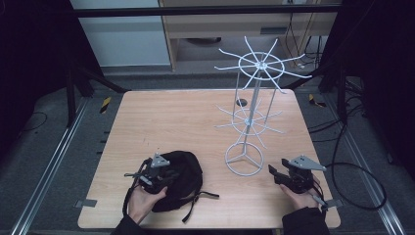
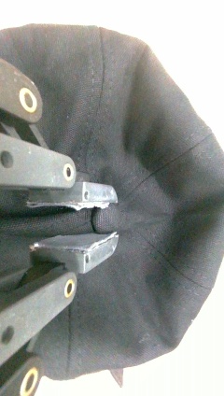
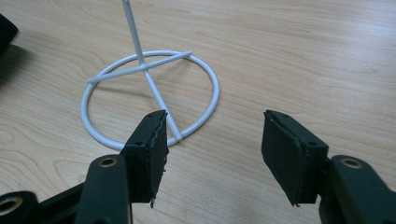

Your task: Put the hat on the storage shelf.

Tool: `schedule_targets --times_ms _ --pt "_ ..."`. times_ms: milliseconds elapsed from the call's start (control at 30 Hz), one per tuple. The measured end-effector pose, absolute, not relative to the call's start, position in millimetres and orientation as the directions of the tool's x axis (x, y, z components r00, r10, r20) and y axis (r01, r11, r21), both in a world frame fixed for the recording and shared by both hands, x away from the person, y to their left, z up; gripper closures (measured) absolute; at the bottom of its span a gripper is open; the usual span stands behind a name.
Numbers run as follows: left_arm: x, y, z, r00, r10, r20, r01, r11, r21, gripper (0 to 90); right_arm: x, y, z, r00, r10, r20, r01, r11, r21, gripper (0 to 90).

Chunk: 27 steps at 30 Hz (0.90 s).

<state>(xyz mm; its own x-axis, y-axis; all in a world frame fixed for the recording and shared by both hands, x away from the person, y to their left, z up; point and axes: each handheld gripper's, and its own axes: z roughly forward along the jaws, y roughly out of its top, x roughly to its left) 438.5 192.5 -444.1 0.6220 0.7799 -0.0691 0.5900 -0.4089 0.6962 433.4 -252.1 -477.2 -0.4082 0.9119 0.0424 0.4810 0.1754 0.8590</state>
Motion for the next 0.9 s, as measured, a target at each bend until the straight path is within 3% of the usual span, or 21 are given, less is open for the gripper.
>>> schedule_targets --times_ms 467,900 --pt "418.7 218.8 -399.2 0.603 0.795 -0.062 0.437 -0.265 0.86 74.9 433.2 -252.3 -476.7 -0.407 0.913 0.041 0.477 0.174 0.861 41.0" --pt "403.9 233.8 -365.9 0.585 0.808 -0.071 0.315 -0.145 0.938 74.9 433.5 -253.1 -477.3 -0.402 0.915 0.028 0.462 0.177 0.869 40.9"
